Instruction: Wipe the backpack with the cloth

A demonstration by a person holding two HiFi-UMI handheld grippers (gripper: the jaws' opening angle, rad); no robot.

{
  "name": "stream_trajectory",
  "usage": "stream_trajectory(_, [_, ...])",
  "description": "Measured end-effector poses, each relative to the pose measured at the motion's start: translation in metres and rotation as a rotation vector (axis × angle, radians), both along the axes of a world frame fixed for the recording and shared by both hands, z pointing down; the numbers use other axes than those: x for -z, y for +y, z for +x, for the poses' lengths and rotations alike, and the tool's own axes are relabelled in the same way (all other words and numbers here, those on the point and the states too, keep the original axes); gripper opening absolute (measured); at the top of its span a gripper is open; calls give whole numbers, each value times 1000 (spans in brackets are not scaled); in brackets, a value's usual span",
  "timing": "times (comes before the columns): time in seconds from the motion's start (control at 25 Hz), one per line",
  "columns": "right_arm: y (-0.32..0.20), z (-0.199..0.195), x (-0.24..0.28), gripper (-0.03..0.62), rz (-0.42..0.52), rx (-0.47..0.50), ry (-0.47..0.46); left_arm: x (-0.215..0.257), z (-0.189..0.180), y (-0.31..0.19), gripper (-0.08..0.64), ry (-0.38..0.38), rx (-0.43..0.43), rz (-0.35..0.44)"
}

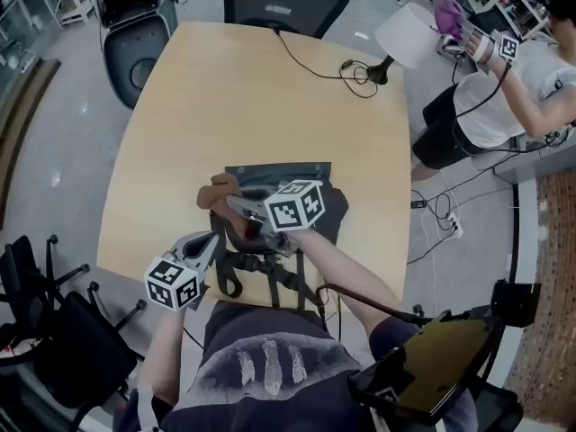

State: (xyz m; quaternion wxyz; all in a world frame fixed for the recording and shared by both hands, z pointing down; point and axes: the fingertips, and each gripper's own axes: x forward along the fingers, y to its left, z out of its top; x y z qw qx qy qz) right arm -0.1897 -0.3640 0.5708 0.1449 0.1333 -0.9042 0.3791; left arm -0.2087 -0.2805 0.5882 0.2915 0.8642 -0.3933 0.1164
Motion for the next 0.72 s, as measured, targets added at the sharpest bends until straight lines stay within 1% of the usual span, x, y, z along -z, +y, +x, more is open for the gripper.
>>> stream_trajectory(0.04, [-17, 6, -19, 32, 34, -51, 111, -1, -1, 2, 6, -1, 0, -3])
stream_trajectory(0.08, [-31, 15, -40, 32, 79, -85, 244, -2, -2, 4, 6, -2, 0, -5])
stream_trajectory(0.12, [-42, 26, -59, 32, 124, -101, 371, -2, -4, 5, 6, -4, 0, -5])
stream_trajectory(0.16, [-50, 38, -75, 32, 158, -106, 472, -2, -5, 7, 6, -7, 1, -6])
stream_trajectory(0.2, [-55, 50, -88, 32, 176, -109, 544, -3, -8, 8, 6, -8, 3, -7])
stream_trajectory(0.24, [-58, 62, -97, 32, 183, -112, 596, -4, -10, 9, 6, -8, 5, -9])
stream_trajectory(0.4, [-70, 102, -113, 32, 230, -112, 725, -9, -19, 7, 6, -15, 7, -21])
stream_trajectory(0.52, [-81, 117, -113, 32, 342, -51, 849, -9, -13, 0, 6, -24, -16, -19])
stream_trajectory(0.56, [-84, 124, -114, 32, 363, -46, 884, -7, -9, -3, 6, -26, -28, -14])
stream_trajectory(0.72, [-98, 154, -119, 32, 330, -109, 931, 3, 4, -14, 6, -54, -88, 12])
